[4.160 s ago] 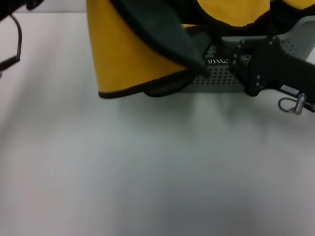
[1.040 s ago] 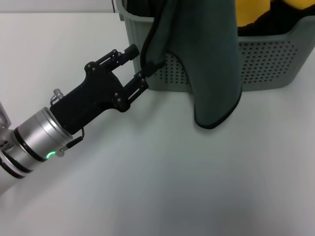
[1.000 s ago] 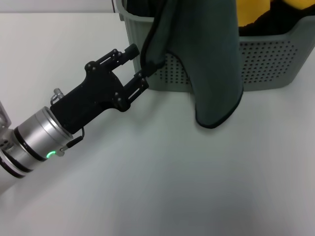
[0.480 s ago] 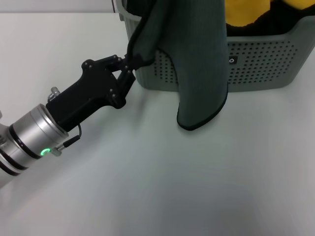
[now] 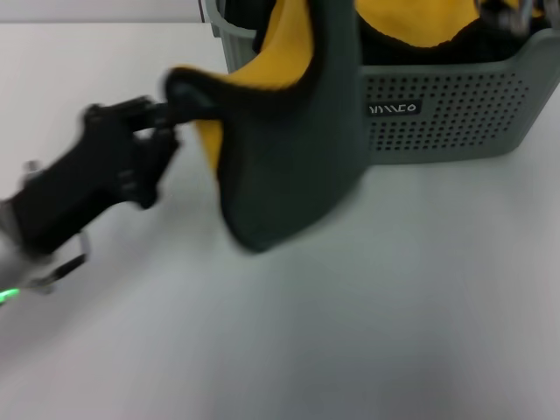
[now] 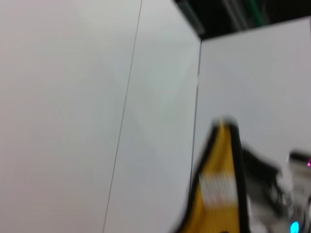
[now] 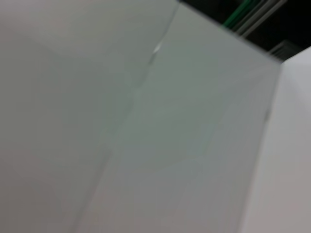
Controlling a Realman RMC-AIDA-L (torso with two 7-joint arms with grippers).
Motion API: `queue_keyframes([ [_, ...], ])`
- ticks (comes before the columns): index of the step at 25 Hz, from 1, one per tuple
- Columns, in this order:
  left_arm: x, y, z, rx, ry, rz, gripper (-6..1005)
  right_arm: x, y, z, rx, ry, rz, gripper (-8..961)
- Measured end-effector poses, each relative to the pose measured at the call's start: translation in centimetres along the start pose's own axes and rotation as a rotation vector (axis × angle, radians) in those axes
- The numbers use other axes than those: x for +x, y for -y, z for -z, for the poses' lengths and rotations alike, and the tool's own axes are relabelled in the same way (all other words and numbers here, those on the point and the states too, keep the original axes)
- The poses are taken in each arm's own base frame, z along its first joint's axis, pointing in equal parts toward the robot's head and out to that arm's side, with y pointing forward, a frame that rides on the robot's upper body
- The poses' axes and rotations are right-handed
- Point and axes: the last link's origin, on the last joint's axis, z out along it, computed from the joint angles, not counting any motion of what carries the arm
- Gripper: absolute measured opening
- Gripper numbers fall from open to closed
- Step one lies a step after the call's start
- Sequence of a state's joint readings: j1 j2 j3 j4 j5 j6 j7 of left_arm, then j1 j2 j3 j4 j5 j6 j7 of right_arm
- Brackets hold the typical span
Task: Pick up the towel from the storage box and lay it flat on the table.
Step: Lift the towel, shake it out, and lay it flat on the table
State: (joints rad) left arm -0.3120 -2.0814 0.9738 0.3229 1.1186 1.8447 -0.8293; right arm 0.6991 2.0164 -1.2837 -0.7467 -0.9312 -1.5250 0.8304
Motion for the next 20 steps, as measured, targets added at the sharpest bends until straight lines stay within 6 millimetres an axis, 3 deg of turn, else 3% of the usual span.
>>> queue_keyframes([
  [5, 2.4, -0.6, 2.8, -0.029, -0.017, 0.014, 5, -0.6, -2.5, 2.2, -0.103, -0.077, -0.114, 62],
  [6, 3.5, -1.3, 4.4, -0.052, -0.014, 0.012, 5, -0.9, -3.0, 2.8, -0.113, -0.088, -0.129, 62],
  [9, 4.3, -2.3, 5.9, -0.072, -0.01, 0.009, 6, -1.7, -4.6, 4.5, -0.141, -0.11, -0.164, 63],
  [15, 5.2, -3.9, 8.5, -0.05, 0.031, 0.155, 8, -3.1, -8.0, 7.8, -0.219, -0.09, -0.305, 66],
  [20, 5.2, -4.5, 9.5, -0.028, 0.06, 0.243, 10, -2.0, -9.7, 10.1, -0.184, -0.066, -0.449, 68],
])
